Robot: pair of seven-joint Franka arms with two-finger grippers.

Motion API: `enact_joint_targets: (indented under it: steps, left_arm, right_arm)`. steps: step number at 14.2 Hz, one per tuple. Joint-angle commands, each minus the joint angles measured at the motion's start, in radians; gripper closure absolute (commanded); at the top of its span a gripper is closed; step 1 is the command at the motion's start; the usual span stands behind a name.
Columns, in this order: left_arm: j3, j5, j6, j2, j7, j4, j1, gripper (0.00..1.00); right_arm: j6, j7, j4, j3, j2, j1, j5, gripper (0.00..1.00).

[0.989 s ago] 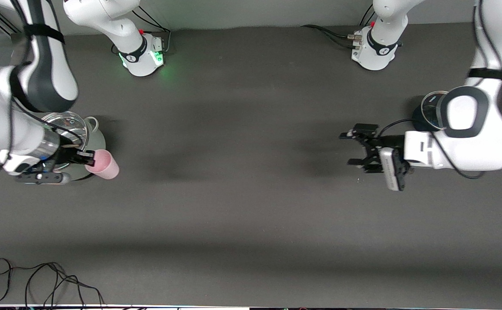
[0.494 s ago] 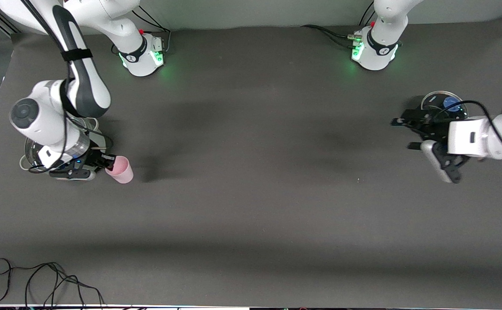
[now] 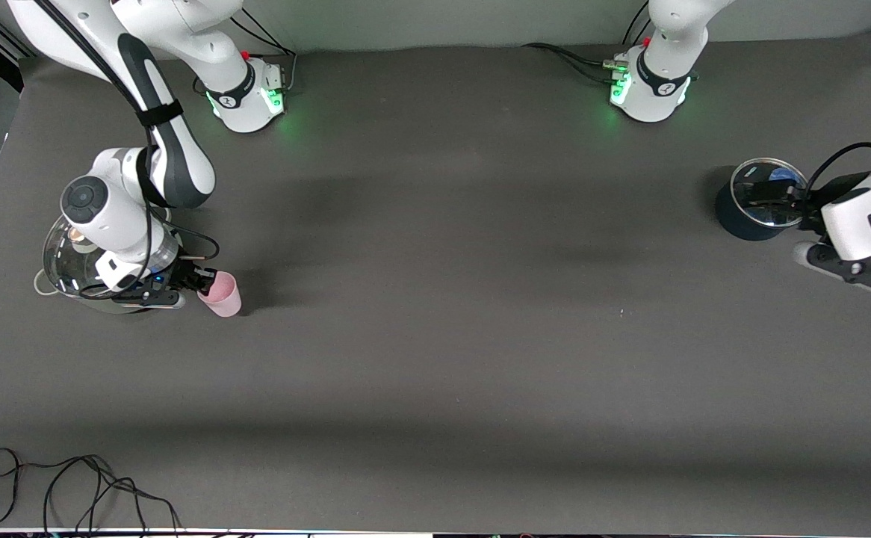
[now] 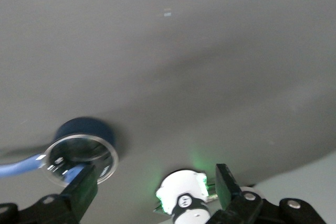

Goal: Transfer pink cup from left to right arm

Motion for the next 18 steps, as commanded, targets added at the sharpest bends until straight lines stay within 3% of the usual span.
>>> enact_joint_targets:
  steps: [1,3,5,7,10,11,12,14,18]
  left_arm:
    - [0.015,0.042,0.062,-0.109,-0.034,-0.093,0.045,0.00]
    - [0.017,0.030,0.161,-0.189,-0.034,-0.206,0.085,0.00]
    - [0.020,-0.001,0.223,-0.246,-0.034,-0.278,0.087,0.00]
    - [0.020,-0.007,0.231,-0.255,-0.035,-0.288,0.087,0.00]
    - [0.021,-0.019,0.222,-0.252,-0.034,-0.267,0.087,0.00]
    - [0.029,-0.030,0.214,-0.248,-0.034,-0.253,0.077,0.00]
    - [0.074,-0.042,0.212,-0.245,-0.034,-0.234,0.041,0.00]
    - [0.262,-0.053,0.212,-0.243,-0.037,-0.220,-0.153,0.00]
    - [0.614,-0.074,0.223,-0.242,-0.050,-0.213,-0.521,0.00]
  right_arm:
    - [0.035,-0.002,-0.004,-0.002,0.016,0.004,-0.010,1.00]
    - [0.037,-0.004,-0.003,-0.002,0.026,0.004,-0.008,1.00]
    - [0.037,-0.004,-0.001,-0.002,0.028,0.004,-0.008,0.69]
    - [0.037,-0.004,-0.001,-0.002,0.023,0.004,-0.008,0.46]
    - [0.034,-0.004,0.003,-0.002,0.017,0.004,-0.008,0.41]
    - [0.029,-0.001,0.007,-0.002,0.010,0.004,-0.008,0.31]
    - [0.023,0.002,0.010,-0.002,-0.007,0.004,-0.008,0.19]
    - [-0.016,0.004,0.033,-0.006,-0.055,0.004,-0.008,0.02]
    - [-0.313,0.004,0.167,-0.013,-0.148,0.004,-0.019,0.01]
